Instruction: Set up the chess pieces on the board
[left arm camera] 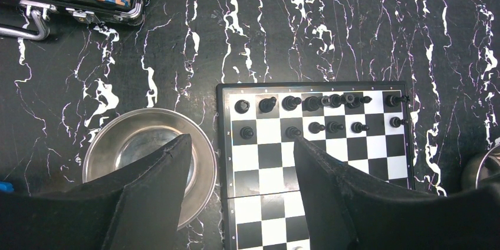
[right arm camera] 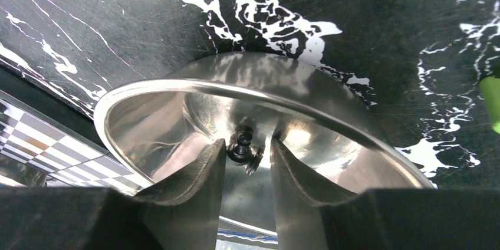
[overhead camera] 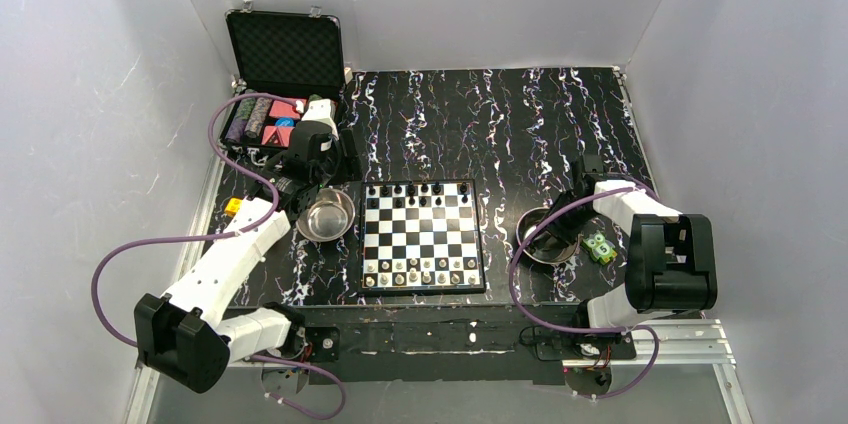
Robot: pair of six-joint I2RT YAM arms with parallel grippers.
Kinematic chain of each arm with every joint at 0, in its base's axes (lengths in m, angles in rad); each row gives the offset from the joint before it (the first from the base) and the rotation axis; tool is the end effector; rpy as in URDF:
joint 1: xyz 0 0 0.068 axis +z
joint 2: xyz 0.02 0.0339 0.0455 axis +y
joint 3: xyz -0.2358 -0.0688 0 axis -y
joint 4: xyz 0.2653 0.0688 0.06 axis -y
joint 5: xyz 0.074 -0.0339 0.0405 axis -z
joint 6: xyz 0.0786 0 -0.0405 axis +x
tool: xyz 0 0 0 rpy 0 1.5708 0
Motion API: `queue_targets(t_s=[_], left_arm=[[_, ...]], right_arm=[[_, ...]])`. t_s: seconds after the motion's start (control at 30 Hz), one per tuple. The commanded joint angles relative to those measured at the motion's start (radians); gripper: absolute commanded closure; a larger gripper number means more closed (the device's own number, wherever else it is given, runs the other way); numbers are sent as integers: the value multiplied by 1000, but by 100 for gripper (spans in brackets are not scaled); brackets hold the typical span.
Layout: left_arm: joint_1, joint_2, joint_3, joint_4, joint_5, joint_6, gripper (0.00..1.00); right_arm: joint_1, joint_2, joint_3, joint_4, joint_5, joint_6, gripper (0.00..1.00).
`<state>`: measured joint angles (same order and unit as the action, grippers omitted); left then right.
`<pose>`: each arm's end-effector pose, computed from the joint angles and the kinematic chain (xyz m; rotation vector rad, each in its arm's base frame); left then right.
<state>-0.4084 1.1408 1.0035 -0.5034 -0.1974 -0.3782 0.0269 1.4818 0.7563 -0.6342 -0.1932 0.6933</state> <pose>0.2941 -0.1105 0.2607 -0.0762 2.2046 -0.2221 0.2685 0.0223 0.0694 0.9484 2.8340 0.3826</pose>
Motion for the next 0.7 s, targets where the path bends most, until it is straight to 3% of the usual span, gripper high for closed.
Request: queue_targets(t_s=[0.0, 0.37, 0.67], left_arm=[[5, -14, -6, 5, 2, 1, 37], [6, -15, -10, 5, 7, -1, 37], [6, -9, 13, -10, 16, 4, 35]], right_arm=[[14, 22, 6, 19, 23, -24, 61], [16, -10, -18, 30, 38, -19, 87], [16, -201, -18, 47, 91, -12, 93]])
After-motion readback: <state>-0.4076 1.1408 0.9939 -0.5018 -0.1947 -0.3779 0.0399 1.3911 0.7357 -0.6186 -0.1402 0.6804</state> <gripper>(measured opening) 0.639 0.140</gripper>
